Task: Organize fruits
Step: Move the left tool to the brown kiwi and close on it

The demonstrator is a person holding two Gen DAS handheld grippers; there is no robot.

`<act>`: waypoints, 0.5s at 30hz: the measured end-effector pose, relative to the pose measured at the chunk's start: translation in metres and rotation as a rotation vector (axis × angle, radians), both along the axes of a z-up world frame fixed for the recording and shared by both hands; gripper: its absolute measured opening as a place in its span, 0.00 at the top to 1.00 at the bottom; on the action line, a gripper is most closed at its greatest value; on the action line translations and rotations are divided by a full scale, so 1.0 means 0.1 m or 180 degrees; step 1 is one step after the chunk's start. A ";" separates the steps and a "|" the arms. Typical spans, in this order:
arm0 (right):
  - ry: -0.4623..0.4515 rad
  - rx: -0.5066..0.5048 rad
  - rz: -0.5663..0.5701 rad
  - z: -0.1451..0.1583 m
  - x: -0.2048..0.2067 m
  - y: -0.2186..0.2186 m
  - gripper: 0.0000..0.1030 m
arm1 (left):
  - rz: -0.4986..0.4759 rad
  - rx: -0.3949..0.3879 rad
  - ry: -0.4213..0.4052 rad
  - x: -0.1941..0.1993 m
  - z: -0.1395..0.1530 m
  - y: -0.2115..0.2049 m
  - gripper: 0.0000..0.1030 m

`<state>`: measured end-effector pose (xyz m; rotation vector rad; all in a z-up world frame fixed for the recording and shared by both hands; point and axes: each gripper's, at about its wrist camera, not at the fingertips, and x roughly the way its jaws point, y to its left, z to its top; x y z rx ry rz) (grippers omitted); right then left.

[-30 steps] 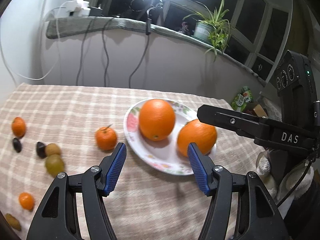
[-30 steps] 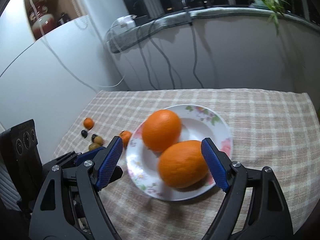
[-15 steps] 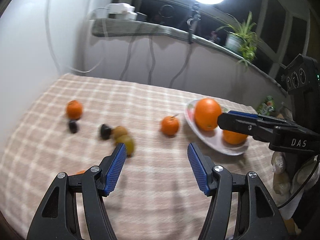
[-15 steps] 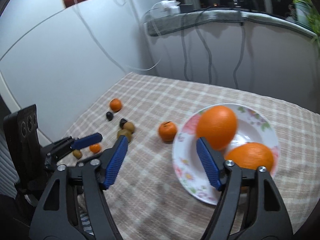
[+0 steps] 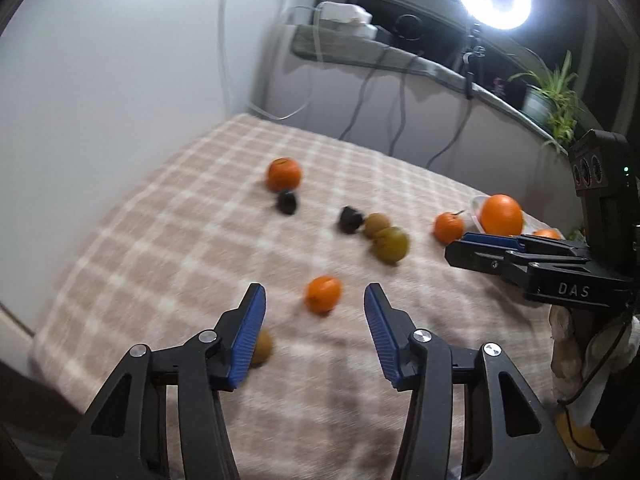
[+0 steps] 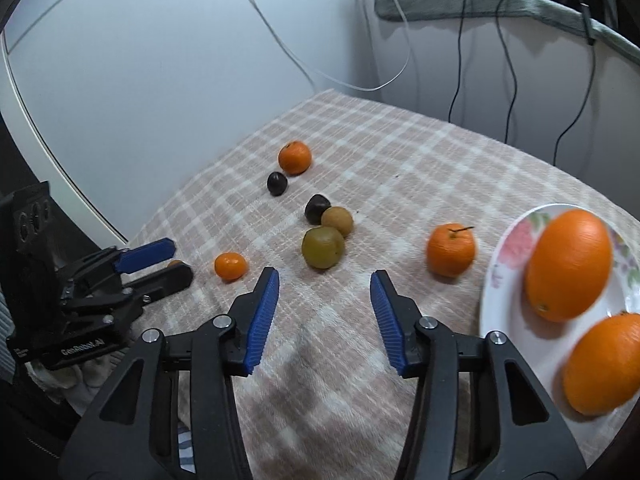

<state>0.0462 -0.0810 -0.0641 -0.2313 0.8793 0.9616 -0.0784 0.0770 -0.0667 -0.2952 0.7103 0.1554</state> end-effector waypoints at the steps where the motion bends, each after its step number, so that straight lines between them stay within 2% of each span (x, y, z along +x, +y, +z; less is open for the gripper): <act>1: 0.0008 -0.0016 -0.0003 -0.02 0.02 0.02 0.52 | 0.0032 -0.0007 0.0014 -0.03 -0.01 0.03 0.52; 6: 0.0051 -0.0107 -0.0014 -0.12 0.09 0.14 0.52 | 0.0168 -0.0005 0.0107 -0.13 -0.10 0.17 0.53; 15: 0.0091 -0.0184 -0.0041 -0.22 0.19 0.28 0.52 | 0.0183 -0.0093 0.0221 -0.14 -0.24 0.25 0.61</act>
